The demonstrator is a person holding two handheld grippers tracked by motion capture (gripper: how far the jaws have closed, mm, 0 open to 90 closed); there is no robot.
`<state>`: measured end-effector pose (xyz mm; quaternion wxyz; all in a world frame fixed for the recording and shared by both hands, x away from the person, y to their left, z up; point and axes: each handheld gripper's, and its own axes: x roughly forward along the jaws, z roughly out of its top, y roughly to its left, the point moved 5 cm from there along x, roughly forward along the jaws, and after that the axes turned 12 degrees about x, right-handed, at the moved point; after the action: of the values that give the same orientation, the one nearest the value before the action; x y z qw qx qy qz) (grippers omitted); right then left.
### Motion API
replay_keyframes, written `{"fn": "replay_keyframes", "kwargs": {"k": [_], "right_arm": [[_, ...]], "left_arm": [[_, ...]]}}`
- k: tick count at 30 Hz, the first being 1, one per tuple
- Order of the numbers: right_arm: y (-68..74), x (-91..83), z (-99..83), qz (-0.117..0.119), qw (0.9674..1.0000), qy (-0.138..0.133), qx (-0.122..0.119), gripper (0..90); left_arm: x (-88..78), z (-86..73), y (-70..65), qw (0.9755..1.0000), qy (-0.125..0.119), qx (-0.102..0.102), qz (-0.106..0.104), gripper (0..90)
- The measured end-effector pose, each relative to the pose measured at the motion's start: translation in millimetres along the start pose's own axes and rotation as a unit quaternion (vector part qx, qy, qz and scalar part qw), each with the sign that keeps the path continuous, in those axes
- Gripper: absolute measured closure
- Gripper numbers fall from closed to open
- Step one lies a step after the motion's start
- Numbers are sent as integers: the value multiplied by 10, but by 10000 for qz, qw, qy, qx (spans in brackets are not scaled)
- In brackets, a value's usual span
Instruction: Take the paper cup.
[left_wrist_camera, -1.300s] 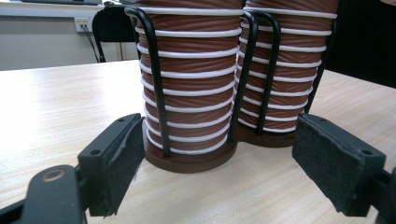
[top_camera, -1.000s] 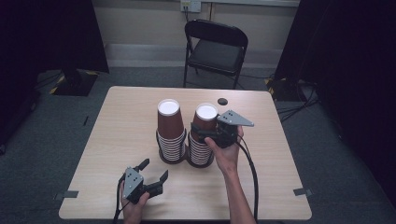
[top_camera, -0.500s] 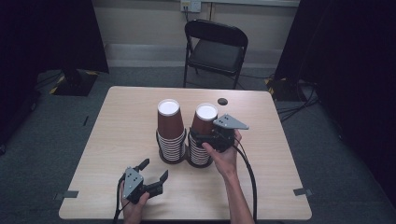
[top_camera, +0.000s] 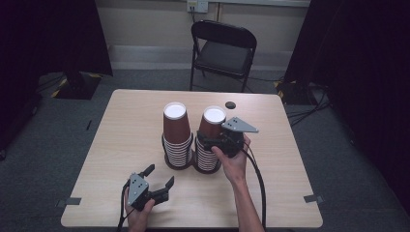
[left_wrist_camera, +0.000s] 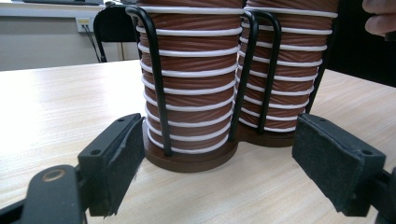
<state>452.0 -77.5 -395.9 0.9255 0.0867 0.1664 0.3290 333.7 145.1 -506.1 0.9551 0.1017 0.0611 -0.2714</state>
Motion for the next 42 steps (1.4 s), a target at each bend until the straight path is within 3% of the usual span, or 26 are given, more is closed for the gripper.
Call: {"fn": "replay_keyframes", "kwargs": {"k": [3,15,27,42], "right_arm": [[13,-38,61,31,9997,-215,90,112],[49,-76,151,40,9996,-259,39,116],[79,-124,238,214,9990,-336,197,118],[85,-169,372,196,9986,-430,251,118]], "left_arm": [[1,0,-1,10000,0,7,5,169],[4,0,5,10000,23,11,35,171],[-6,0,3,10000,-42,-21,46,167],[26,-1,-4,9999,120,17,-32,164]]}}
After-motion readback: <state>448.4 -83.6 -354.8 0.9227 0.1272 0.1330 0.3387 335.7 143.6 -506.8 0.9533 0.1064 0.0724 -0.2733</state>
